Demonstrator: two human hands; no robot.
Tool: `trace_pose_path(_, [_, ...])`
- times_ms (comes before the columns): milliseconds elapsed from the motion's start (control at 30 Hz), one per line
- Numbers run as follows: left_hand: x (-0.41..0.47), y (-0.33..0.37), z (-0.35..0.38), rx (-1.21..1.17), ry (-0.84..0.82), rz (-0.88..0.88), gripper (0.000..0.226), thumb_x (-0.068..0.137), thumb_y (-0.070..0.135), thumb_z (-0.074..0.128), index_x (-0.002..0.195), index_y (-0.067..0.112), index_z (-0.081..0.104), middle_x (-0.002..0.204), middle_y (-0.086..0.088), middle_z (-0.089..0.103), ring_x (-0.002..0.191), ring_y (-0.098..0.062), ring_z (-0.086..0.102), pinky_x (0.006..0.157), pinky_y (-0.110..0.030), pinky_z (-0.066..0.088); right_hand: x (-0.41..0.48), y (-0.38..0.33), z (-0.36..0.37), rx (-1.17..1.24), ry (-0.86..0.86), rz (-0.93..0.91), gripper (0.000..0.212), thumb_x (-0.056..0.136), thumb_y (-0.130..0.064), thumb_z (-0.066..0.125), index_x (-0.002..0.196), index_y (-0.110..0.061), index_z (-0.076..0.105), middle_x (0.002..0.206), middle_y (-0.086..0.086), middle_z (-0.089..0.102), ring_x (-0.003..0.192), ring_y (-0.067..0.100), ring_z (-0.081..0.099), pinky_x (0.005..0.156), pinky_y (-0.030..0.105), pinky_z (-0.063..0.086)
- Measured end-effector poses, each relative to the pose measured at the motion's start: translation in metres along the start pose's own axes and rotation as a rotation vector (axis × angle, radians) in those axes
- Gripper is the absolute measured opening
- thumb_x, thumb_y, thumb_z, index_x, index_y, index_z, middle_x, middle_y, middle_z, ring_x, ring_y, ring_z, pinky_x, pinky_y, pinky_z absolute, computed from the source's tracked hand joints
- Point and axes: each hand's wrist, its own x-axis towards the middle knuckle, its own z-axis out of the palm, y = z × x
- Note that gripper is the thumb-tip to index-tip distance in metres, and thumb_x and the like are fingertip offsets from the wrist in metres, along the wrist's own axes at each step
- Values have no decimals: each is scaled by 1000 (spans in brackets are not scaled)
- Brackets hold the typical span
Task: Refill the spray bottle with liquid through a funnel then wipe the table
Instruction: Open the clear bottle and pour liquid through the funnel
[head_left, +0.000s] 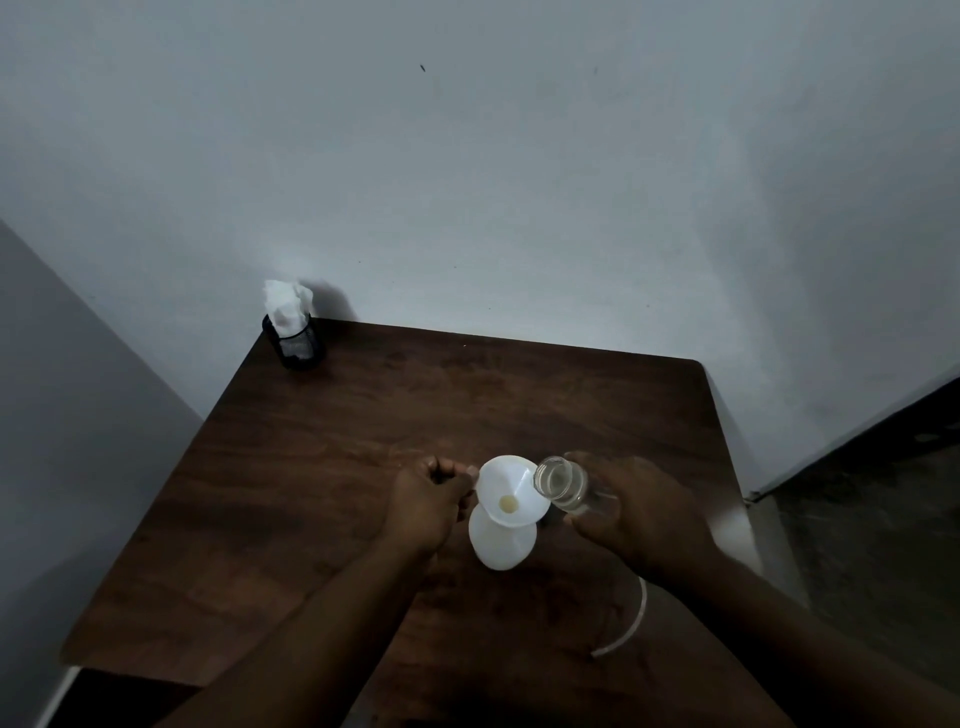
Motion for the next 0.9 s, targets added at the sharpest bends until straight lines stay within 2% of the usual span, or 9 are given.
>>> trace_pose_path(200, [-1,0,-1,-15,6,-5,9,92,3,71,84,1,66,65,-8,66,41,-3,57,44,-18,47,5,1,0,-97,-23,4,65,77,-72,46,137,-47,45,124,-22,62,115,8,57,89,42,52])
trace_pose_path(333, [-1,0,0,-20,2,-7,9,92,1,70,84,0,65,64,-8,65,39,-2,55,42,-17,46,7,0,-3,-140,-40,3,68,77,-75,43,138,-47,43,123,-22,62,115,7,57,88,40,52])
trace_pose_path(533, [1,-5,-2,-3,-5,-13,7,92,3,70,87,1,67,65,-9,67,45,-8,57,45,-19,47,7,2,-1,-181,-72,0,68,78,-75,47,140,-47,38,124,-21,61,116,8,56,88,40,53])
trace_pose_path(700, [2,-7,-3,-16,8,-21,5,92,4,70,88,1,69,67,-9,69,45,-7,58,45,-20,48,2,-2,-7,-181,-12,-3,66,75,-67,55,136,-45,47,120,-18,64,110,12,57,81,41,56])
trace_pose_path(900, [0,-6,-3,-18,4,-1,8,92,3,70,87,-1,66,63,-8,66,42,-5,56,44,-19,47,2,-5,-10,-211,-21,10,63,76,-64,61,135,-47,47,119,-20,63,110,11,56,77,40,56])
